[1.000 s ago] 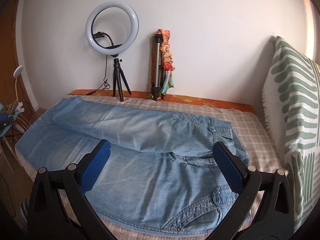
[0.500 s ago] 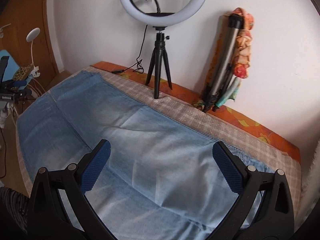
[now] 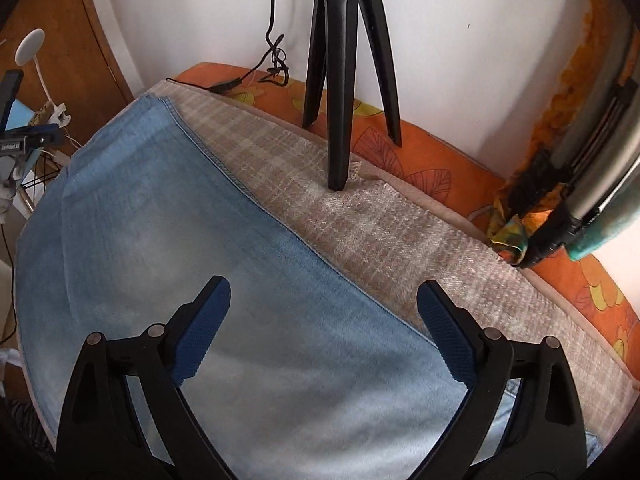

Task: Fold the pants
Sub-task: 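Move both tools toward the jeans leg hems and lower onto them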

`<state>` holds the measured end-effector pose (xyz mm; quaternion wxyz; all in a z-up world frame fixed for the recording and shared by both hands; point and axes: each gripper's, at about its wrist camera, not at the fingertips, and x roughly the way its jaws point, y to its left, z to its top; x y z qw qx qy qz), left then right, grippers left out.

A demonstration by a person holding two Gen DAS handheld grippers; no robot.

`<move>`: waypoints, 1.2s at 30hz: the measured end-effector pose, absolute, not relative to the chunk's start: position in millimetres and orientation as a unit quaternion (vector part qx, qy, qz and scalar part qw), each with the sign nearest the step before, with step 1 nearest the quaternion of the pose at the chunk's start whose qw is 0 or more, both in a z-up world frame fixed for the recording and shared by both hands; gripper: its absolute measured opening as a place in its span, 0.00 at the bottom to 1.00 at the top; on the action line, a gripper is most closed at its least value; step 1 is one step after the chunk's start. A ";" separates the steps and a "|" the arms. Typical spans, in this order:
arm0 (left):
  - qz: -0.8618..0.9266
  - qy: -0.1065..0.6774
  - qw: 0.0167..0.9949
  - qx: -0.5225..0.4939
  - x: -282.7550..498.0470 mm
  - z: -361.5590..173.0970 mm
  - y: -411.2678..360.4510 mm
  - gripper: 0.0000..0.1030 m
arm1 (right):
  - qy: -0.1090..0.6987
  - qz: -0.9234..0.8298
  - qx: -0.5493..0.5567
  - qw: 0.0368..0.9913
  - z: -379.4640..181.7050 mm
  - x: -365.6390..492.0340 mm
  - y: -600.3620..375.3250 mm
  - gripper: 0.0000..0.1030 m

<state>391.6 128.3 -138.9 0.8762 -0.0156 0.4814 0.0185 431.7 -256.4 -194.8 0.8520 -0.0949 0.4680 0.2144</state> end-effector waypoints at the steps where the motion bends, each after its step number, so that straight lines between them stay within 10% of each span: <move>1: 0.023 0.486 0.873 -0.020 400.9 -141.8 132.5 0.99 | 0.471 0.218 -0.097 0.849 -199.0 435.1 -254.9 0.93; 13: 0.068 0.509 0.854 -0.086 513.2 -170.9 210.6 0.99 | 0.499 0.239 -0.088 0.829 -221.5 451.0 -251.1 0.90; 24: 0.029 0.515 0.842 -0.157 569.7 -219.5 239.3 0.61 | 0.490 0.256 -0.113 0.825 -225.6 464.4 -236.0 0.90; 36: 0.026 0.511 0.850 -0.123 586.0 -232.4 239.5 0.59 | 0.485 0.252 -0.137 0.826 -229.5 465.4 -222.8 0.87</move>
